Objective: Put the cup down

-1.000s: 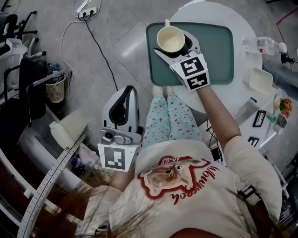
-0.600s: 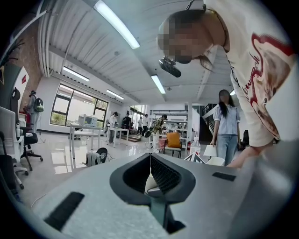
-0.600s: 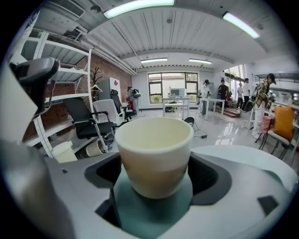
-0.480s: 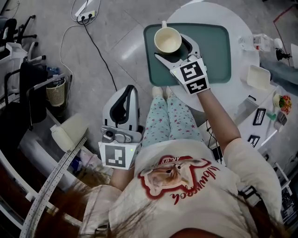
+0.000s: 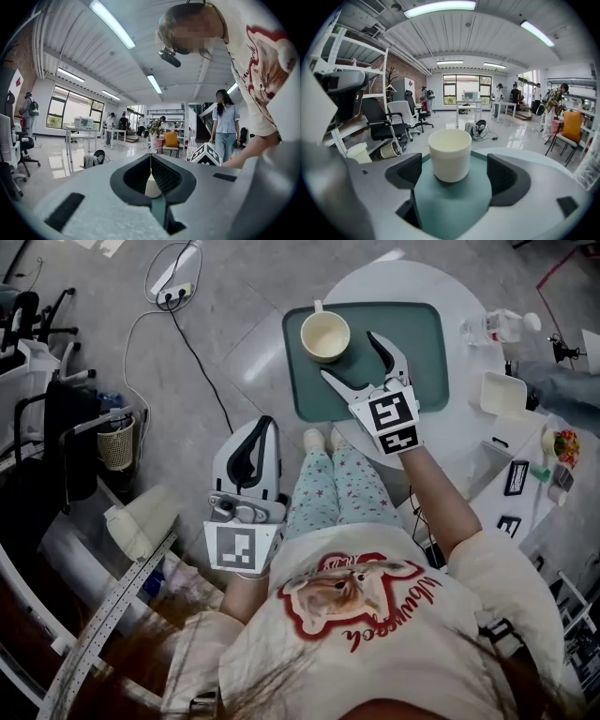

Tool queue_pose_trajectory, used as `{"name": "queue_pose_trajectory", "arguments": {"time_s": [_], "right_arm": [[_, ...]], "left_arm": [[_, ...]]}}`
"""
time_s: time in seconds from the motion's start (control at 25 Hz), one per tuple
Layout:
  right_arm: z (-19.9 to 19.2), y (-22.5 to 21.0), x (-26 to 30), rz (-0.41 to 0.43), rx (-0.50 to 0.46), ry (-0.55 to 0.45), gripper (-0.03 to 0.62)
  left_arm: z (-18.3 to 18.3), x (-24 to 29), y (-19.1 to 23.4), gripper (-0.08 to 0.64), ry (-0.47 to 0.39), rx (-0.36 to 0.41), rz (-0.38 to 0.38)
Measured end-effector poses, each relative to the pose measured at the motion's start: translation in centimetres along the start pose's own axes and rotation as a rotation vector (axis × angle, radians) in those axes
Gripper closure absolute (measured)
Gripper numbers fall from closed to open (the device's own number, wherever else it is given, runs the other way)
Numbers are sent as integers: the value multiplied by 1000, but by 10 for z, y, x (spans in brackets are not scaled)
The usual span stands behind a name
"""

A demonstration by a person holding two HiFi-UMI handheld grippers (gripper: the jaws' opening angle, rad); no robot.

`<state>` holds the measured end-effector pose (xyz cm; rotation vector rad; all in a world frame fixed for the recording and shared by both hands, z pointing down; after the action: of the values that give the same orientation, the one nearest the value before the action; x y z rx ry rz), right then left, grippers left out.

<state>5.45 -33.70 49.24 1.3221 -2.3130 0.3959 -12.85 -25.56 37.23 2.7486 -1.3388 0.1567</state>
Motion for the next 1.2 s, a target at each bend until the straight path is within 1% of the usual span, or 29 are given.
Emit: {"name": "queue_pose_trajectory", "arguments": {"time_s": [0.12,0.24,0.36,0.56,0.68,0.84,0.88,0.96,1.08,1.2], "right_arm": [[18,-2,-19,-16,11,-44,178],[40,-2,-36,-15,16,-93,178],[60,0,-51,-8,17,-139,178],[84,3,-85,-12,13,-188,179],[102,5,-105,-18,3,-234,192],[127,10,-125,-22,-29,-284,251],[131,10,-131,-29,-30,-297,280],[140,11,-144,-47,-37,-330,364],[157,18,-162,-47,-62,-379,419],[161,21,-174,-47,-64,-393,471]], "left_arm": [[4,1,-2,545,-2,0,-8],[10,3,-4,545,-12,3,-23],[21,5,-4,545,-33,16,-32],[37,2,-11,545,-48,39,-43],[45,2,-15,545,-60,57,-57],[57,0,-22,545,-81,65,-67],[60,0,-24,545,-85,68,-70],[64,-1,-29,545,-93,74,-78],[72,-1,-35,545,-110,82,-85],[80,0,-40,545,-127,87,-91]]}}
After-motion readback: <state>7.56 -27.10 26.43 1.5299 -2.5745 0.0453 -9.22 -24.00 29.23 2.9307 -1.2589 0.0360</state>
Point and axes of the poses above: the fingertips, and each gripper's own axes: x forward along the fingers, y to its left, z out of its top, the point moved 6 cm from there along -x, backward along the fingers, and after that the axes turned 2 degrees about x, right-handed, at the moved point
